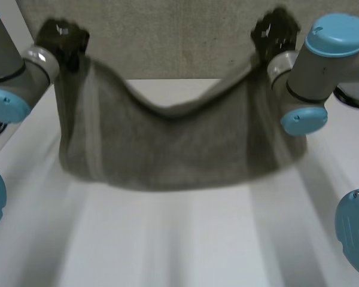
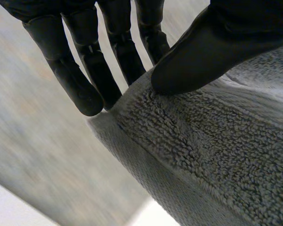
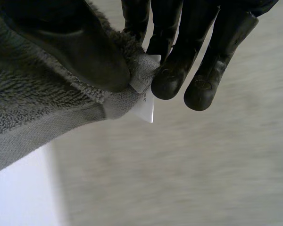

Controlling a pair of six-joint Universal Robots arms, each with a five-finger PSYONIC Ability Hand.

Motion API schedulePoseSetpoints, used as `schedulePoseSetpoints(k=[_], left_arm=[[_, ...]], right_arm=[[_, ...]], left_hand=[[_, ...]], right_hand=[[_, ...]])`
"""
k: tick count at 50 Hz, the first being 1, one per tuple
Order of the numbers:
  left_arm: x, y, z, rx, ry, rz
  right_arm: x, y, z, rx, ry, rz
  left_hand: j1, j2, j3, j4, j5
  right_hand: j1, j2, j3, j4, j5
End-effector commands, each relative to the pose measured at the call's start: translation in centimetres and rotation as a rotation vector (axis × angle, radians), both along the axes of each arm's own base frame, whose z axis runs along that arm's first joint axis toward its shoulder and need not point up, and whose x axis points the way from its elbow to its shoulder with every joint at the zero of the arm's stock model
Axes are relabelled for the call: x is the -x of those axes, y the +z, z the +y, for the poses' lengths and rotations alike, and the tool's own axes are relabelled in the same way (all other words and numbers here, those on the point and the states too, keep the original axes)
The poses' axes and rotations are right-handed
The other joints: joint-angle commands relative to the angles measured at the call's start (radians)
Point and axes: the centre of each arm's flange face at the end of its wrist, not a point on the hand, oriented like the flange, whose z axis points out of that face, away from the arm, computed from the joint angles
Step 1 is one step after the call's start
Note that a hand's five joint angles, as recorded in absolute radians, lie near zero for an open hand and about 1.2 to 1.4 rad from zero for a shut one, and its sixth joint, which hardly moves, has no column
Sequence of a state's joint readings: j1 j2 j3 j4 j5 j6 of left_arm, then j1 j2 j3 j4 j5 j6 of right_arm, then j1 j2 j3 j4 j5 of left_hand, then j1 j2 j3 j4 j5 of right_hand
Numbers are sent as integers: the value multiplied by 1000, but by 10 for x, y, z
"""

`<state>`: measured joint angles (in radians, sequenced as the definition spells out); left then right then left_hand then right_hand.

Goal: Fold the towel.

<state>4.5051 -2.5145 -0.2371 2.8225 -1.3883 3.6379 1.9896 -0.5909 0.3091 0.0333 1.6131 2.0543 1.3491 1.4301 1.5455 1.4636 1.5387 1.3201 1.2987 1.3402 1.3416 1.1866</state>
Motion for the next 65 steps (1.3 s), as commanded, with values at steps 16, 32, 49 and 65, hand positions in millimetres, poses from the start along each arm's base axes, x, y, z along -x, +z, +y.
schedulePoseSetpoints(k=[16, 32, 49, 65], left_arm=[[-29, 60, 9, -27, -21, 461], [-31, -106, 48, -209, -51, 135], [-49, -90, 91, -170, -68, 20], [-81, -58, 124, -128, -18, 32]], right_arm=[[3, 36, 59, -106, 176, -182], [21, -125, 80, -653, 88, 10], [45, -68, 97, -734, 66, -294], [106, -6, 122, -752, -14, -337]], left_hand=[[47, -34, -149, -67, -317], [47, -34, -149, -67, -317], [47, -34, -149, -67, -317], [47, -34, -149, -67, -317]], right_hand=[[76, 98, 56, 55, 35], [76, 98, 56, 55, 35], [76, 98, 56, 55, 35], [76, 98, 56, 55, 35]])
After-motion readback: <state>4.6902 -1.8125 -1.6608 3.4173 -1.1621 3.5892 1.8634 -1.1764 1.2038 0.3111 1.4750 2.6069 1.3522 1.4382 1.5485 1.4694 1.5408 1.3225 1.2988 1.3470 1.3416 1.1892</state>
